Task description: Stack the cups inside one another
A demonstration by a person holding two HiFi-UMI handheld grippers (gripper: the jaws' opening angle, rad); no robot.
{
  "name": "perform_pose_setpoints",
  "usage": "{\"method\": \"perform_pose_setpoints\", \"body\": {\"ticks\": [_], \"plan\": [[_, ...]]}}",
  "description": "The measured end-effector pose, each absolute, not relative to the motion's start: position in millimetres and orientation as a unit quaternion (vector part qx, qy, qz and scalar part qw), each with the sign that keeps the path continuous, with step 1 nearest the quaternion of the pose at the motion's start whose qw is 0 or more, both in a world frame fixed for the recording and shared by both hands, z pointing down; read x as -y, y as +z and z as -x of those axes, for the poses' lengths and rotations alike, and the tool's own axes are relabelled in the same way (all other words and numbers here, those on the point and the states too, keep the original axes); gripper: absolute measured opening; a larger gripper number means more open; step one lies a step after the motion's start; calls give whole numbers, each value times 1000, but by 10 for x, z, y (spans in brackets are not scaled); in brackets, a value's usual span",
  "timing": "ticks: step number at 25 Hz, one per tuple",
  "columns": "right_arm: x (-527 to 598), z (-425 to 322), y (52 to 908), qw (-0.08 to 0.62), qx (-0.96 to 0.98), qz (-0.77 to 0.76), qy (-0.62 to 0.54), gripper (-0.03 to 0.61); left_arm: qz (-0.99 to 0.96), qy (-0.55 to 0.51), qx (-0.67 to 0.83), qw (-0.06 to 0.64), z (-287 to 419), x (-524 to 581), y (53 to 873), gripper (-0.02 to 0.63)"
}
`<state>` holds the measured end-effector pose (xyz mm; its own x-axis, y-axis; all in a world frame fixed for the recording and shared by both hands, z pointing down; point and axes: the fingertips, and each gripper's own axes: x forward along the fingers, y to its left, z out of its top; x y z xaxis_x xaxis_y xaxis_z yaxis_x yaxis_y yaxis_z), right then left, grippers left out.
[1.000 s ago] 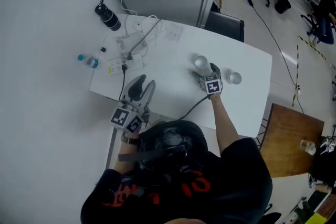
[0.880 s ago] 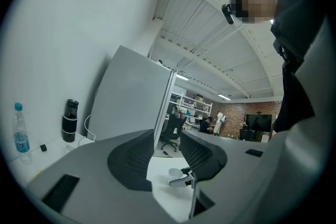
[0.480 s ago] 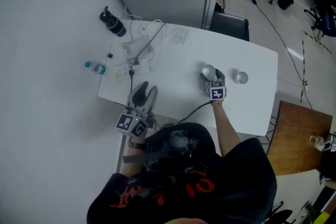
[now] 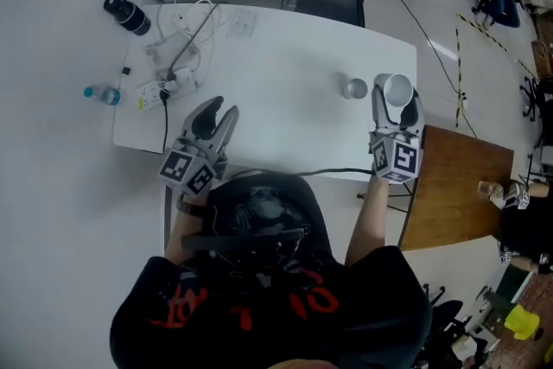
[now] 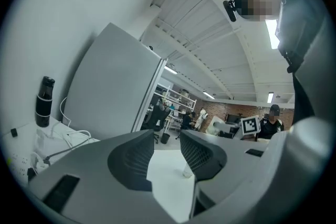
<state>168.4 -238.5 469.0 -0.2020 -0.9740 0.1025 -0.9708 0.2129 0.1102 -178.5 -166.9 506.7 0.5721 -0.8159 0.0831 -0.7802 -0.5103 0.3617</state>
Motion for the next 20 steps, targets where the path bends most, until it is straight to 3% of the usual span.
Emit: {"method": "perform_pose_setpoints", "body": {"ticks": [3, 6, 7, 8, 9, 12, 17, 20], "plan": [[2500, -1848, 4342, 85, 772, -628, -44, 368, -871, -49, 453, 182, 1693, 1692, 5082, 164], [2673, -1977, 5199, 127, 769, -626, 23, 371, -872, -51, 451, 185, 1663, 1678, 5098, 164], [2715, -1998, 5773, 162, 766, -619, 67, 400, -871, -52, 453, 185, 1674, 1678, 5102, 164], [2708, -2015, 6402, 205, 756, -610, 117, 542, -869, -53, 455, 184, 1690, 1684, 5102, 164], [2617, -2030, 6962, 239, 744, -602, 167, 617, -868, -53, 458, 184, 1701, 1687, 5099, 164], [2057, -2063, 7734, 218, 719, -597, 281, 618, -864, -57, 466, 183, 1726, 1676, 5082, 164], [1704, -2098, 7901, 152, 711, -590, 349, 615, -865, -51, 464, 186, 1646, 1689, 5153, 164], [1686, -2024, 7682, 158, 732, -583, 315, 511, -873, -46, 451, 179, 1510, 1699, 5116, 164]]}}
